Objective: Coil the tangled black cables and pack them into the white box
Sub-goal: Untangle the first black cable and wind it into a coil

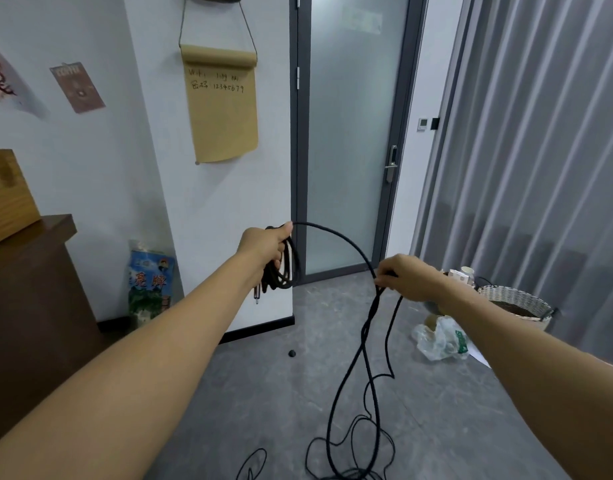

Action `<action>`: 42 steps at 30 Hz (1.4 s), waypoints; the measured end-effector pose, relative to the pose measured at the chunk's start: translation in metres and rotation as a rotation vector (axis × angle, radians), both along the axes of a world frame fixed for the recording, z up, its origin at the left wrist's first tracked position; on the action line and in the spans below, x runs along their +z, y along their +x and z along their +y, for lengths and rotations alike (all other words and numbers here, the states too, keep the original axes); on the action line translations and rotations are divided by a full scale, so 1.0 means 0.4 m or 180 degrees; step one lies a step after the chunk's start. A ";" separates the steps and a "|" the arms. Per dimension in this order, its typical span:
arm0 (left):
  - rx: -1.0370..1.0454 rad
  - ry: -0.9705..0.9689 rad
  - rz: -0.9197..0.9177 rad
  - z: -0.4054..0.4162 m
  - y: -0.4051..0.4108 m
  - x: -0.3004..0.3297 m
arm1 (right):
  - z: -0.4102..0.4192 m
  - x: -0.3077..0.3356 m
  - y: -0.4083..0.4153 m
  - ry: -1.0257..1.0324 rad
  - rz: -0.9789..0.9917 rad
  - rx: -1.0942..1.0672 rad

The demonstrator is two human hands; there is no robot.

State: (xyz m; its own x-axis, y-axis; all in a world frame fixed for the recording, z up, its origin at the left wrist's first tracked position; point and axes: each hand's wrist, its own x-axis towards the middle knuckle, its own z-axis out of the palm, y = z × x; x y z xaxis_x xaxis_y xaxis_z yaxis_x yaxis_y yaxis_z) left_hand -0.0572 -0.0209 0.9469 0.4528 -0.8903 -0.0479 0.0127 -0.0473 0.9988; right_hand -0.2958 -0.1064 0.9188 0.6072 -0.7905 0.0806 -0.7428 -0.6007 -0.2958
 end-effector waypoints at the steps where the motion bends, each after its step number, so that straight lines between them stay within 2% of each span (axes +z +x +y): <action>1: -0.0163 -0.0042 0.0092 0.004 -0.015 0.009 | 0.005 -0.011 0.010 0.0064 0.0176 -0.0021; 3: -0.0451 -0.0069 0.0240 0.009 -0.038 0.024 | 0.017 -0.035 0.032 0.0149 0.0385 -0.0206; 6: -0.0700 -0.0030 0.0426 0.011 -0.051 0.031 | 0.021 -0.070 0.050 -0.0198 0.0556 -0.0652; 9: -0.0669 -0.0037 0.0650 0.013 -0.039 0.025 | 0.012 -0.086 0.043 -0.0381 0.0285 -0.0868; 14: -0.0031 -0.0141 0.1118 0.011 0.016 0.002 | 0.001 -0.099 -0.004 -0.0820 -0.0085 -0.0722; 20: 0.0961 -0.0225 0.1463 0.006 0.098 -0.018 | 0.002 -0.111 -0.061 -0.1594 0.0796 -0.0084; 23: 0.1240 -0.0241 0.1482 -0.005 0.112 -0.023 | 0.009 -0.111 -0.062 -0.1360 0.0814 0.0176; 25: 0.1426 -0.0146 0.1359 -0.013 0.115 -0.027 | 0.017 -0.105 -0.045 -0.0983 0.0448 -0.0062; 28: 0.1680 0.0001 0.1221 -0.020 0.123 -0.032 | 0.025 -0.091 -0.021 -0.0445 -0.0560 -0.0436; 30: 0.1857 -0.0006 0.0885 -0.021 0.122 -0.039 | 0.033 -0.070 -0.004 -0.0570 -0.0967 -0.0582; 33: 0.1869 -0.0259 0.0023 -0.024 0.107 -0.048 | 0.039 -0.035 0.036 -0.1099 -0.0414 -0.0329; 36: 0.1503 -0.0374 -0.0794 -0.024 0.071 -0.047 | 0.052 0.003 0.090 -0.1173 0.0041 0.0110; 39: 0.0995 -0.0365 -0.1348 -0.028 0.024 -0.050 | 0.087 0.057 0.140 -0.1169 -0.0050 0.0551; 42: 0.0407 -0.0401 -0.1344 -0.025 -0.018 -0.050 | 0.106 0.094 0.165 -0.1056 -0.0336 0.0877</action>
